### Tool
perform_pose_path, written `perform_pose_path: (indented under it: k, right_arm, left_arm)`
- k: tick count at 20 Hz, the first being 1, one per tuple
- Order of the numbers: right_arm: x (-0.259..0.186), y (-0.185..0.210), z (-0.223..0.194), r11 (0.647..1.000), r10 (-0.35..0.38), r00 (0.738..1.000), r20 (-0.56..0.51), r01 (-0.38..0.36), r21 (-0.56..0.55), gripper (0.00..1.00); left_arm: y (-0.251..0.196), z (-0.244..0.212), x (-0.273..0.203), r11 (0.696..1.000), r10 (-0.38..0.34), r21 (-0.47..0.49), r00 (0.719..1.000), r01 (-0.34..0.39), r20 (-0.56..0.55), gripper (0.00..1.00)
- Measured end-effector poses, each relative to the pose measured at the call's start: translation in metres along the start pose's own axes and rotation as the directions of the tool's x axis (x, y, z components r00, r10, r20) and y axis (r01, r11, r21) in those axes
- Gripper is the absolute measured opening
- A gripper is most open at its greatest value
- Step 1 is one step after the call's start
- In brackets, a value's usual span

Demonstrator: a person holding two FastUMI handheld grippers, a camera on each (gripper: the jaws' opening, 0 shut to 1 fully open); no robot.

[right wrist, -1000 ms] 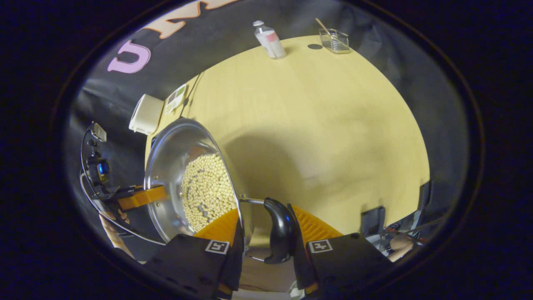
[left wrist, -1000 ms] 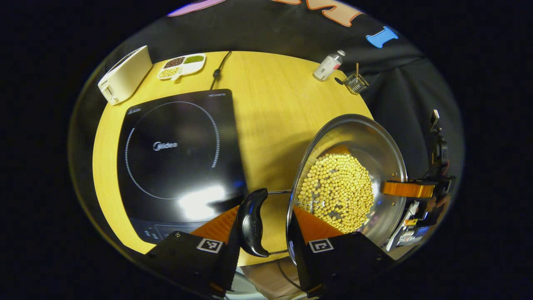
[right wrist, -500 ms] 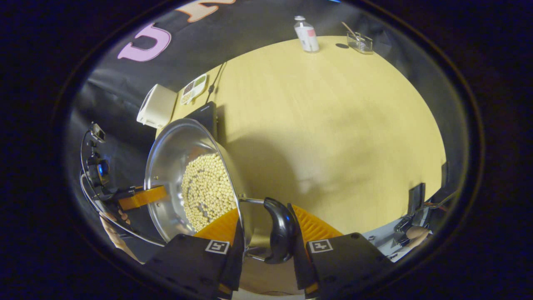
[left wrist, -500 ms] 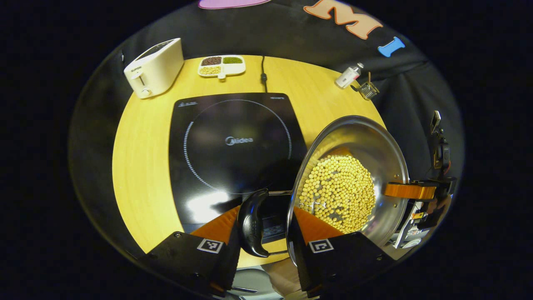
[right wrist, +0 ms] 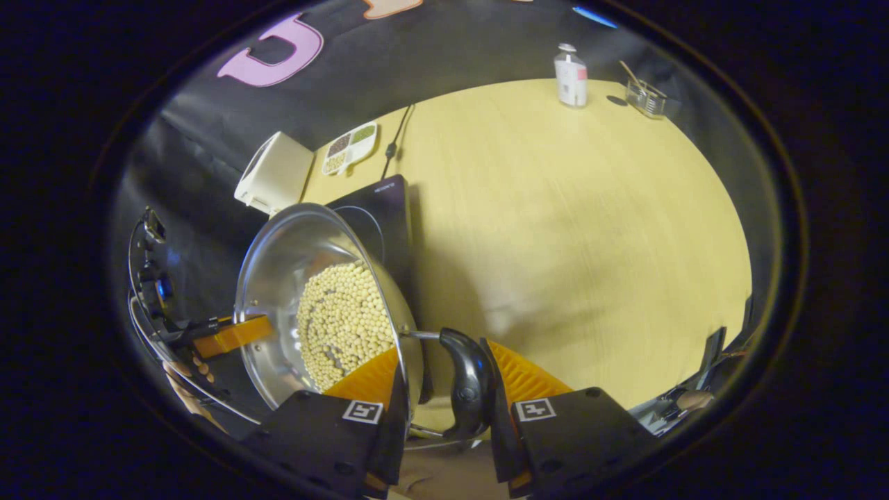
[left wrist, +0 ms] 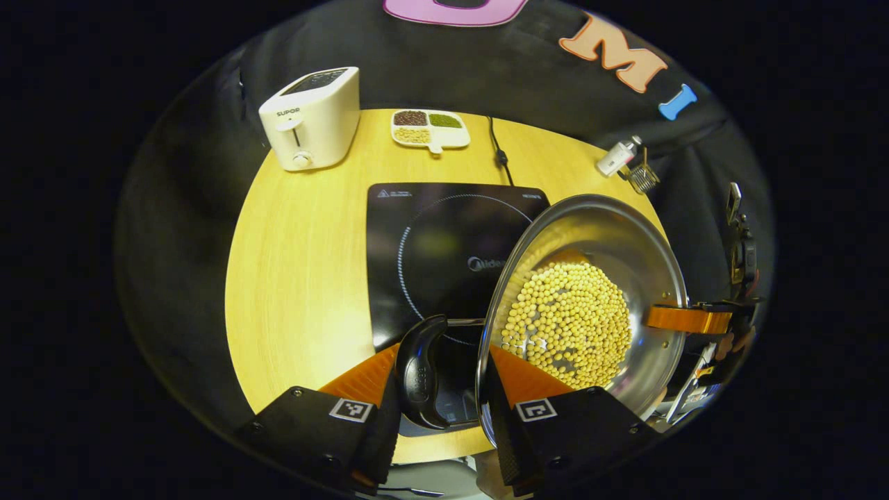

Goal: First push the handle of the pot to place it horizontally, then grasp the pot with both hands and set it on the induction cooktop.

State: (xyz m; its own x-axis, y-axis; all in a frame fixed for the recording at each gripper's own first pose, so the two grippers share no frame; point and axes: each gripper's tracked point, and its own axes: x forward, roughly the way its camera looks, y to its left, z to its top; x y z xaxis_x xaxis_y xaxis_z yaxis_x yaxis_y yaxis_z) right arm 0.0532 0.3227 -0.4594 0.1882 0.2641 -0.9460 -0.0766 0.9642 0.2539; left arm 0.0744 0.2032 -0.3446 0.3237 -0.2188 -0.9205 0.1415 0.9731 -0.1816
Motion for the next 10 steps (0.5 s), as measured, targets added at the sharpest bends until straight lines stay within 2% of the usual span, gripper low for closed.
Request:
perform_pose_path:
  k: [1, 2, 5, 6, 7, 8, 9, 10]
  right_arm:
    - [0.005, 0.005, 0.005, 1.0, 0.007, 1.0, 0.004, -0.007, -0.003, 0.49]
    - [0.011, 0.009, 0.01, 1.0, 0.013, 1.0, 0.008, -0.013, -0.003, 0.54]
    - [0.027, 0.02, 0.024, 1.0, 0.031, 0.999, 0.012, -0.031, 0.0, 0.54]
    - [0.032, 0.023, 0.029, 0.999, 0.037, 0.999, 0.015, -0.037, 0.004, 0.5]
    - [0.038, 0.026, 0.033, 0.999, 0.04, 0.999, 0.026, -0.041, 0.013, 0.54]
    - [0.049, 0.028, 0.039, 0.999, 0.043, 0.999, 0.032, -0.043, 0.016, 0.54]
    - [0.045, 0.03, 0.041, 0.999, 0.045, 0.998, 0.034, -0.046, 0.018, 0.46]
    - [0.048, 0.032, 0.044, 0.999, 0.049, 0.998, 0.034, -0.05, 0.02, 0.46]
  left_arm:
    - [0.007, 0.006, 0.001, 1.0, 0.01, -0.002, 1.0, -0.01, 0.014, 0.6]
    - [0.012, 0.011, 0.003, 1.0, 0.02, -0.003, 1.0, -0.02, 0.023, 0.6]
    - [0.024, 0.025, 0.009, 0.999, 0.047, 0.007, 0.997, -0.047, 0.054, 0.6]
    - [0.027, 0.03, 0.01, 0.998, 0.056, 0.009, 0.997, -0.057, 0.062, 0.61]
    - [0.031, 0.031, 0.008, 0.998, 0.068, 0.007, 0.995, -0.068, 0.067, 0.61]
    - [0.033, 0.034, 0.005, 0.997, 0.082, 0.009, 0.994, -0.083, 0.078, 0.6]
    - [0.036, 0.037, 0.004, 0.996, 0.091, 0.011, 0.992, -0.093, 0.088, 0.61]
    - [0.039, 0.042, 0.003, 0.995, 0.101, 0.011, 0.99, -0.103, 0.096, 0.6]
